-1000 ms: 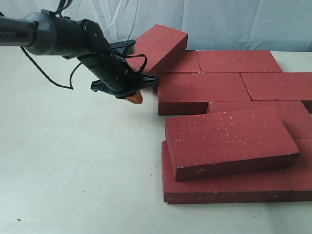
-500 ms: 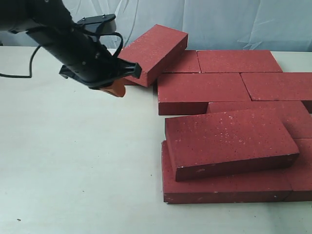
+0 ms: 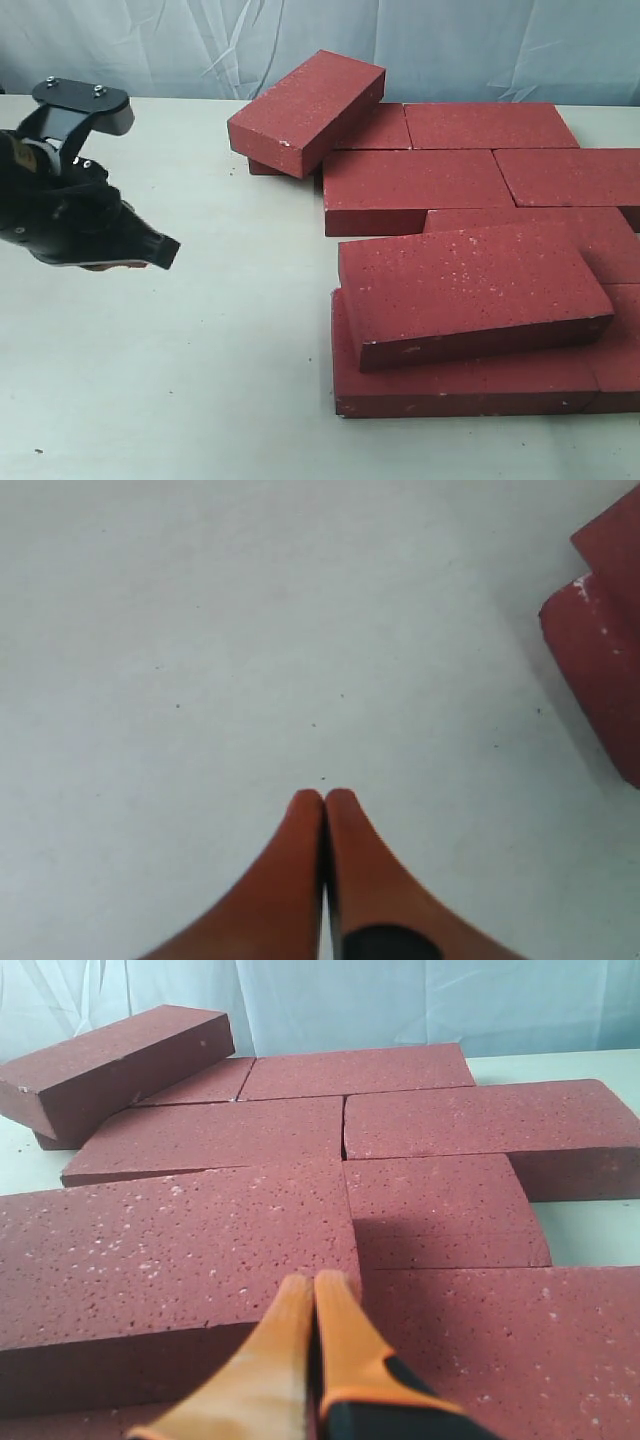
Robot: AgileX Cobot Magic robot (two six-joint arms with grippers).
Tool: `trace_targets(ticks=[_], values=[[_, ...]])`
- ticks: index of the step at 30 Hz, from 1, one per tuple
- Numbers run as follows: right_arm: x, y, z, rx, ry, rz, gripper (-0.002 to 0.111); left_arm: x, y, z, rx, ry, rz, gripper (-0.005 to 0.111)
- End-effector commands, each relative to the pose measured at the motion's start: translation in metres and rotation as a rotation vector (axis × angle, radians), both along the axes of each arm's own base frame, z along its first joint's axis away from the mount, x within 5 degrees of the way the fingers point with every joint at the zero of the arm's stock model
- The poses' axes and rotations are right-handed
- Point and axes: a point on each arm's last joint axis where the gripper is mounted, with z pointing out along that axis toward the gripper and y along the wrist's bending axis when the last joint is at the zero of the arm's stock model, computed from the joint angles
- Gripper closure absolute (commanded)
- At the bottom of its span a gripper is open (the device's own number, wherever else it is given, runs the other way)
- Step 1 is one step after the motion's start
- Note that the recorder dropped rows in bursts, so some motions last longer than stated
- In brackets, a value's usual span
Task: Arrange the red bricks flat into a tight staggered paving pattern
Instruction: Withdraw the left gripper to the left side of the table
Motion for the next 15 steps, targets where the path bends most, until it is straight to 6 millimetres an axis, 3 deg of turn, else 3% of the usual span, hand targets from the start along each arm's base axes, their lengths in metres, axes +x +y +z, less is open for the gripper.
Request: trace_targets(ticks=[1, 5, 15], values=[[0.0, -0.001, 0.001, -0.005, -0.014, -0.007, 0.109, -0.013, 0.011, 0.005, 0.048, -0.087, -0.027, 0.107], [0.0, -0.001, 0.001, -0.005, -0.014, -0.007, 0.109, -0.021, 0.019, 0.001, 0.073, -0.159, -0.041, 0.107], [0.0, -0.001, 0.001, -0.005, -0.018, -0.008, 0.109, -0.019, 0.017, -0.011, -0.008, -0.259, -0.004, 0.107]])
